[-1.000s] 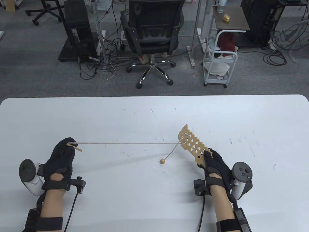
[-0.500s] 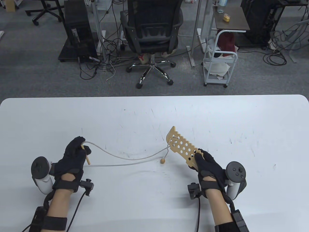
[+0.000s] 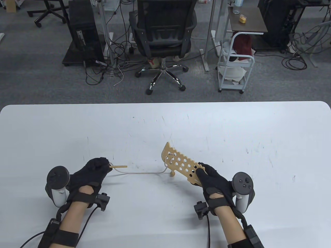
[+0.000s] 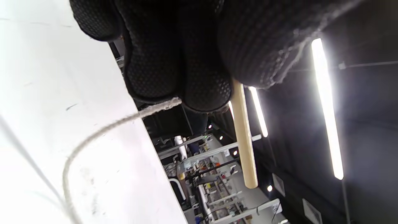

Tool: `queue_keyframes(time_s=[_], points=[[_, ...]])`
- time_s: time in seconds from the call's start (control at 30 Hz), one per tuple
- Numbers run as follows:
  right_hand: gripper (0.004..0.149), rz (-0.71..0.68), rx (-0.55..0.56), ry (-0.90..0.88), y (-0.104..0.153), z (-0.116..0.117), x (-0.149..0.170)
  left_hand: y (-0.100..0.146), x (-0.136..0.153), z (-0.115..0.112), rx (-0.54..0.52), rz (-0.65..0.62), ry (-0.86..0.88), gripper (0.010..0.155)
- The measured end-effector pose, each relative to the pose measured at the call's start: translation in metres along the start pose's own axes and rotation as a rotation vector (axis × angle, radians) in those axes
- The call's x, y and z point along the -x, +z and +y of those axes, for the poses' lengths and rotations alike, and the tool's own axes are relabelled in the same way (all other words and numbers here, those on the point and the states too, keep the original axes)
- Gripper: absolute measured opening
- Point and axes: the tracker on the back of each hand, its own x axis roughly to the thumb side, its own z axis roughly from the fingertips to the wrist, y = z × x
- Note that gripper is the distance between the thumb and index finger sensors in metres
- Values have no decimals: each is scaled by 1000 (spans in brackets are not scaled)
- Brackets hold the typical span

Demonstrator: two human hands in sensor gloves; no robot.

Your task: Thread rope through all holes on crocodile lacing toy

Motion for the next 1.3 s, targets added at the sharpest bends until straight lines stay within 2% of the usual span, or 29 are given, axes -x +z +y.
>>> queue_keyframes(time_s=[0.67, 0.93, 1.3], points=[[45, -42, -201, -38, 8, 28, -6, -3, 13, -45, 203, 75, 3, 41], [46, -60, -289, -65, 13, 41, -9, 0, 15, -67, 352, 73, 126, 41], [46, -68, -339, -67, 18, 53, -10, 1, 13, -77, 454, 83, 183, 42]])
